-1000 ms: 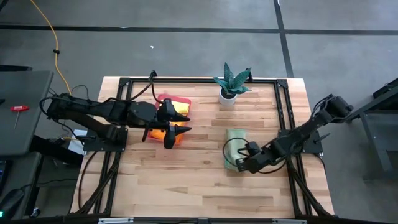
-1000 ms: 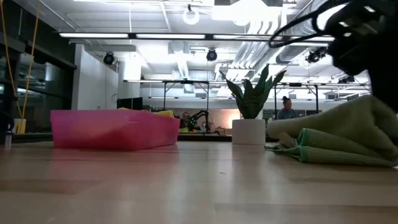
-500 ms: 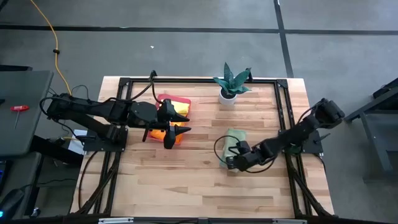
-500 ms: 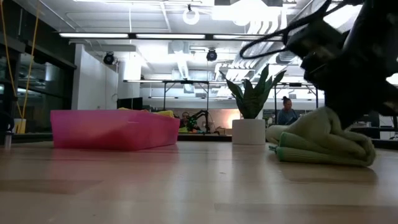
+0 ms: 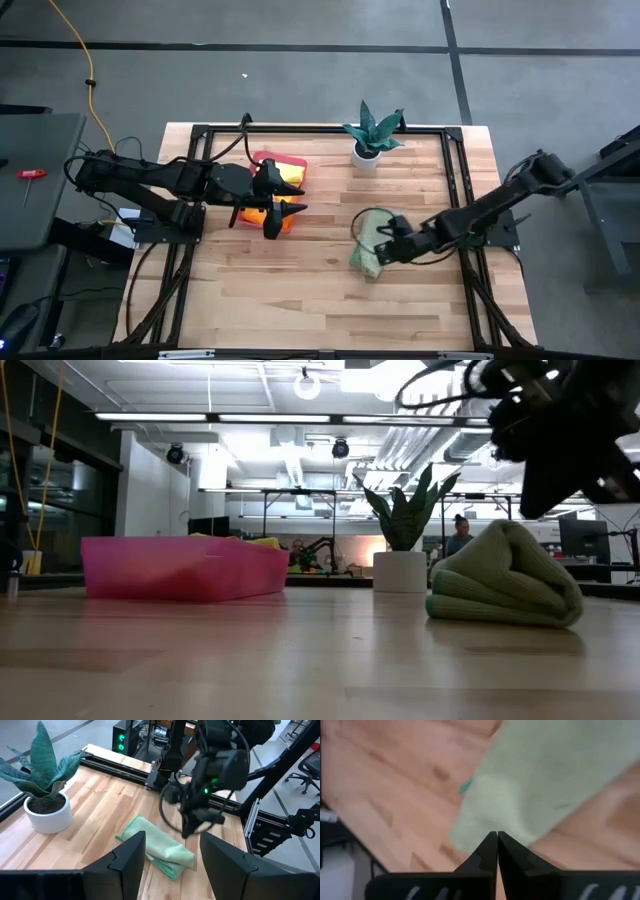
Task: Fold microfiber towels
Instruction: Fold the green microfiber cloth, then put the green microfiber cloth into the pink bin
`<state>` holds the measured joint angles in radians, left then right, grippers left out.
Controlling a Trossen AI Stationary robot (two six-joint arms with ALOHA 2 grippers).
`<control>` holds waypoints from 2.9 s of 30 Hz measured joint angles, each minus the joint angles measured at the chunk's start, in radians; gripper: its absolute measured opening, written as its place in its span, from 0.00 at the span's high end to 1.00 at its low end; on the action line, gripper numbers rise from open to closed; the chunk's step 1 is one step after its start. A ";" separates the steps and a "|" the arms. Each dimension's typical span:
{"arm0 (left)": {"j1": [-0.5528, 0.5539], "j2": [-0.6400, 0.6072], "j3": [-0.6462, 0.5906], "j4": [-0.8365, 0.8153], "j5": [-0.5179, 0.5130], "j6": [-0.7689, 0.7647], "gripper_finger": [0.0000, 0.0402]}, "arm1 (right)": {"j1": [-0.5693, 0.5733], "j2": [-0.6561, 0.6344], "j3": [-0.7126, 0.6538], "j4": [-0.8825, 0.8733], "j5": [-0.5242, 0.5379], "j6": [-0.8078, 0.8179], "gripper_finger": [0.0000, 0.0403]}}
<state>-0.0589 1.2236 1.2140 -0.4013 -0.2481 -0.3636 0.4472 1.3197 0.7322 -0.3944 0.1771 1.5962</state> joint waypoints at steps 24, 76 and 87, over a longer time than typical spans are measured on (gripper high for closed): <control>0.000 0.318 0.000 0.049 0.111 -0.075 0.56 | -0.219 -0.054 -0.226 -0.043 0.058 0.073 1.00; 0.063 0.881 0.053 0.560 0.191 -1.034 0.37 | -0.273 -0.421 -0.191 -0.313 0.137 -0.095 1.00; 0.074 0.881 0.054 0.568 0.221 -1.047 0.37 | -0.270 -0.404 -0.190 -0.299 0.132 -0.113 1.00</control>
<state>0.0152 2.1048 1.2678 0.1662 -0.0269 -1.4105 0.1776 0.9162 0.5419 -0.6934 0.3086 1.4834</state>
